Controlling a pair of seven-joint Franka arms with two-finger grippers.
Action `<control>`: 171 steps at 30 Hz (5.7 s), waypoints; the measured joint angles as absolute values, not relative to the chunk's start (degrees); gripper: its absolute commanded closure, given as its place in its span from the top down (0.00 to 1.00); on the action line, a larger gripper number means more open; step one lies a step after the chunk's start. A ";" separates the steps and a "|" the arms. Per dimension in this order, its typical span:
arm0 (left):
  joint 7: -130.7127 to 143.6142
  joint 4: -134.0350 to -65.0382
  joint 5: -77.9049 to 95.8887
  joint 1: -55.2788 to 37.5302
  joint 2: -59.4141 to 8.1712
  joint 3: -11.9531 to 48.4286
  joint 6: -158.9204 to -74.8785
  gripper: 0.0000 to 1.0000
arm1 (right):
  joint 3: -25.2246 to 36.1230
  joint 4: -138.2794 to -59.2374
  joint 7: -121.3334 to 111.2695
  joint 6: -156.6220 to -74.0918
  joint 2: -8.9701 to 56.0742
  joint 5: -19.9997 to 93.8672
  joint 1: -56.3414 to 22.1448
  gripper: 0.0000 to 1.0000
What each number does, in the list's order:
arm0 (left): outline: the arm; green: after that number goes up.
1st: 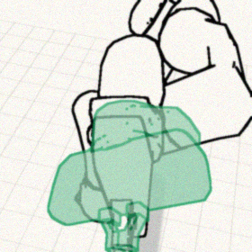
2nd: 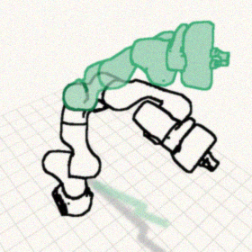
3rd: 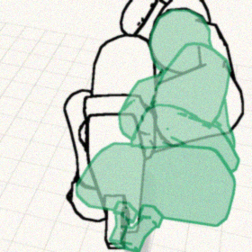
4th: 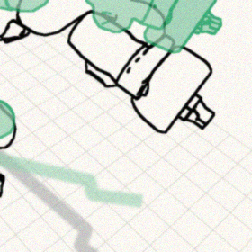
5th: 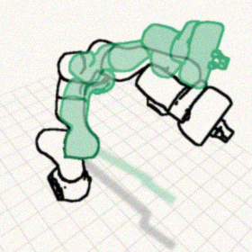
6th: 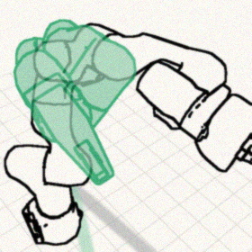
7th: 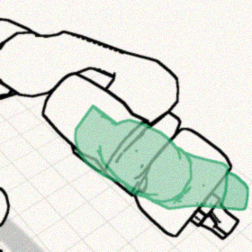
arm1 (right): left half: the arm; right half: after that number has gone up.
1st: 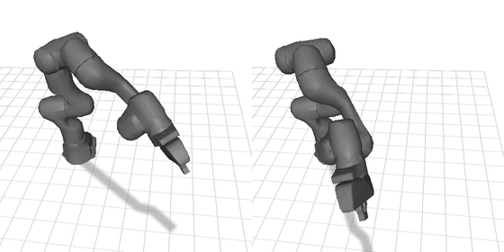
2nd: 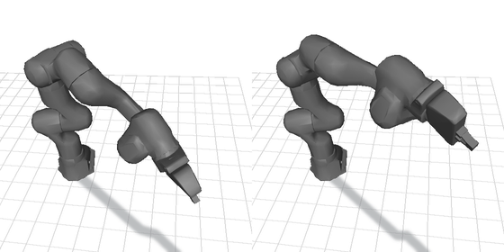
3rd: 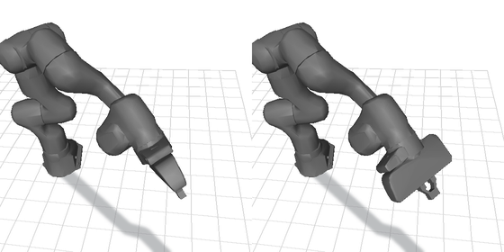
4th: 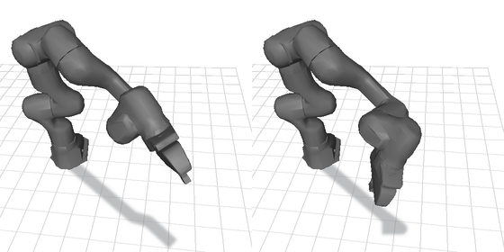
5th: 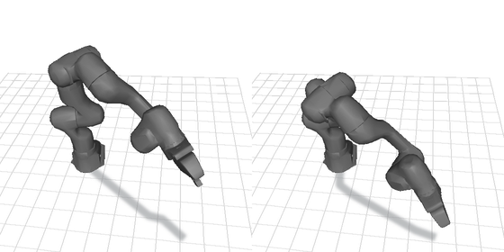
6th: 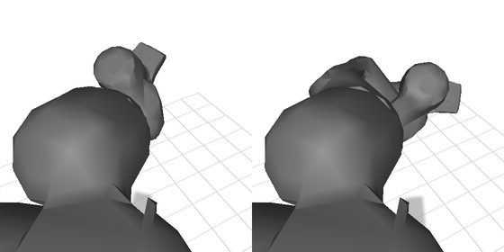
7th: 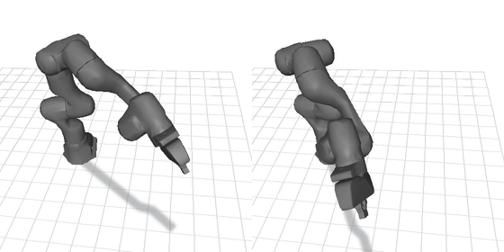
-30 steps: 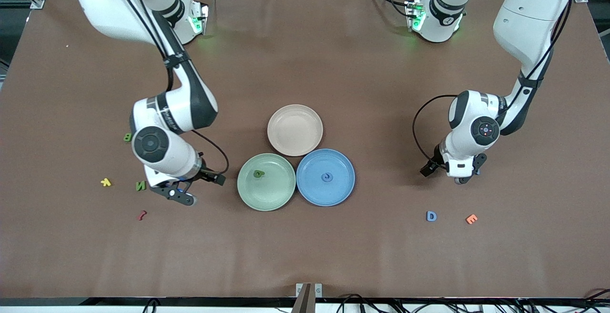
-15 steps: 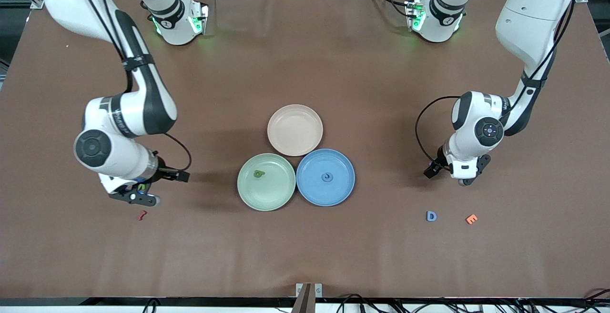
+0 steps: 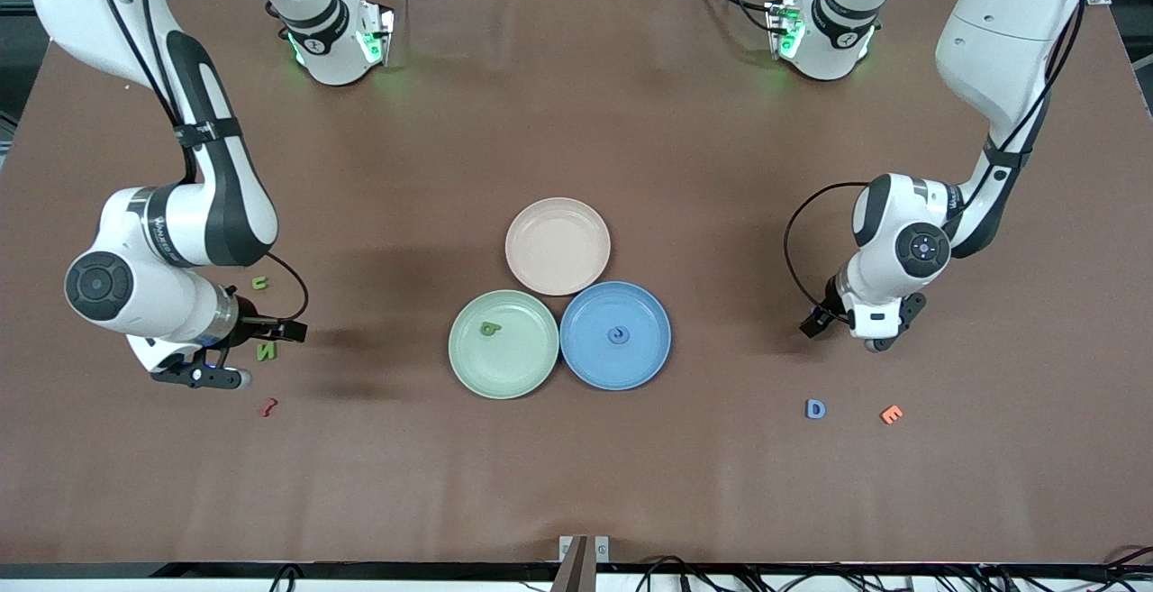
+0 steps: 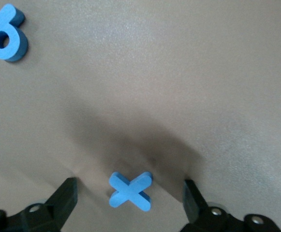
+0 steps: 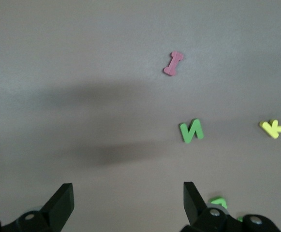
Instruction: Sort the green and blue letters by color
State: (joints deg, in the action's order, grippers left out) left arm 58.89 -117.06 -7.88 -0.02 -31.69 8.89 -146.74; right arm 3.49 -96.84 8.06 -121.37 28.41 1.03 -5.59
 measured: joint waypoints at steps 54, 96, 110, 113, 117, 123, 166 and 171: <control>72.46 -92.50 -7.88 -20.38 -36.37 9.59 -135.94 0.15 | 2.42 -108.71 -11.65 -143.64 32.35 1.05 2.78 0.75; 76.48 -90.25 -14.34 -29.60 -43.70 3.92 -150.79 1.00 | 2.46 -106.86 -11.67 -145.04 35.83 1.07 2.85 0.64; 66.57 -89.23 -14.46 -19.79 -42.34 3.26 -143.24 1.00 | 2.46 -106.63 -11.67 -145.30 36.35 1.07 2.85 0.58; 64.12 -89.21 -14.47 -17.41 -42.05 3.26 -141.69 1.00 | 2.46 -106.57 -11.67 -145.30 36.36 1.07 2.85 0.58; 60.72 -89.15 -14.47 -13.99 -42.02 3.29 -140.74 1.00 | 2.46 -106.47 -11.67 -145.30 36.39 1.07 2.86 0.55; 56.97 -89.15 -13.83 -9.08 -42.03 3.57 -140.35 1.00 | 2.46 -106.43 -11.67 -145.30 36.44 1.07 2.86 0.54; 27.35 -80.89 -2.18 -4.16 -48.20 4.39 -132.16 1.00 | 0.41 -98.40 -3.57 -135.43 36.22 4.82 0.59 0.00; 17.94 -80.83 -2.18 -4.15 -48.88 4.29 -132.49 1.00 | 0.23 -97.09 5.40 -133.46 35.56 4.86 -3.90 0.00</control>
State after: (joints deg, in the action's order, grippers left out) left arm 17.94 -80.83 -2.18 -4.15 -48.88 4.29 -132.49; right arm 0.23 -97.09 5.40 -133.46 35.56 4.86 -3.90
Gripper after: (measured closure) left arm 0.000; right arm 0.674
